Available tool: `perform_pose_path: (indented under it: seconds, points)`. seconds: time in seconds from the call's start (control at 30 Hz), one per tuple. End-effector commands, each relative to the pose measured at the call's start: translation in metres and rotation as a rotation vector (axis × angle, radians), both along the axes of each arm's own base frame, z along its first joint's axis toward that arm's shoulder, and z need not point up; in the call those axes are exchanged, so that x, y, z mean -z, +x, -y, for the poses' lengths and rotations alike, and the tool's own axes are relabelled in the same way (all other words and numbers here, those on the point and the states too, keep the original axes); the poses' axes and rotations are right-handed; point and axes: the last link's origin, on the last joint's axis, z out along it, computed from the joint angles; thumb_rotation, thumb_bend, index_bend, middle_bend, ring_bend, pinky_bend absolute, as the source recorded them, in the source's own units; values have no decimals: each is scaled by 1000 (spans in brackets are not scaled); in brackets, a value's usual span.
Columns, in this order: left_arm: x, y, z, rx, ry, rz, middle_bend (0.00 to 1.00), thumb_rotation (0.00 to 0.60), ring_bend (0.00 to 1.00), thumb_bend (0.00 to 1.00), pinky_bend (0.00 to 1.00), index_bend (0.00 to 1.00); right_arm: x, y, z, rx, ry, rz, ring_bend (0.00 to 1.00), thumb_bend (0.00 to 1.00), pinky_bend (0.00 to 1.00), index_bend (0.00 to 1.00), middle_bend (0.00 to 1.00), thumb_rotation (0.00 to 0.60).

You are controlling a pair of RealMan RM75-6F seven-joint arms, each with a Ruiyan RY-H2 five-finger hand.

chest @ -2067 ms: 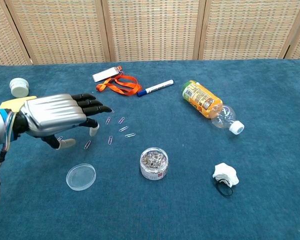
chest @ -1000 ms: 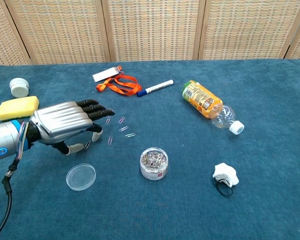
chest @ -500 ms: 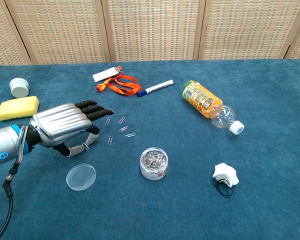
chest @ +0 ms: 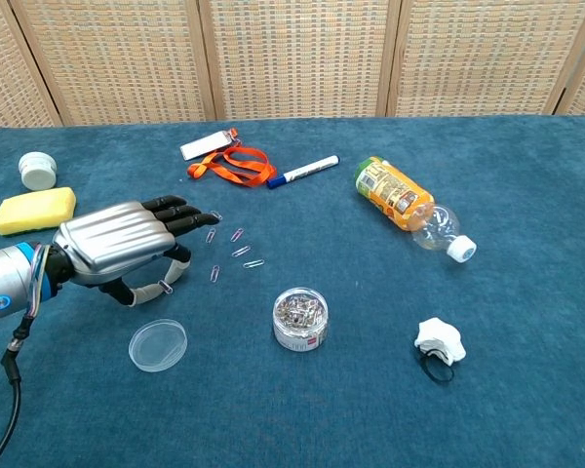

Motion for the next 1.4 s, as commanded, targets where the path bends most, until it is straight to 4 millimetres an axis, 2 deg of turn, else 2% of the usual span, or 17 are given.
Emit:
perform_pose_path:
  seconds: [0.03, 0.37, 0.53, 0.7, 0.9, 1.1, 1.4]
  points:
    - [-3, 0, -1, 0, 6, 5, 0, 600, 0, 408, 0, 828, 0, 0, 0, 0, 1, 0, 0, 0, 0, 0, 0, 600]
    - [-20, 10, -6, 19, 38, 55, 0, 600, 0, 409, 0, 828, -1, 1, -1, -2, 0, 2, 0, 0, 0, 0, 0, 600]
    - [-38, 39, -12, 46, 62, 154, 0, 600, 0, 409, 0, 828, -1, 0, -1, -2, 0, 5, 0, 0, 0, 0, 0, 600]
    - [-41, 69, -7, 63, 39, 241, 0, 600, 0, 410, 0, 828, -2, 0, -1, -1, -2, 8, 0, 0, 0, 0, 0, 600]
    - [-29, 98, 10, 103, -30, 268, 0, 600, 0, 410, 0, 828, -3, 0, -1, 0, -2, 9, 0, 0, 0, 0, 0, 600]
    - [-4, 125, 30, 142, -109, 254, 0, 600, 0, 410, 0, 828, -3, -1, -1, 2, -3, 10, 0, 0, 0, 0, 0, 600]
    - [20, 131, 36, 128, -137, 221, 0, 600, 0, 411, 0, 828, -5, -3, -2, 4, -1, 17, 0, 0, 0, 0, 0, 600]
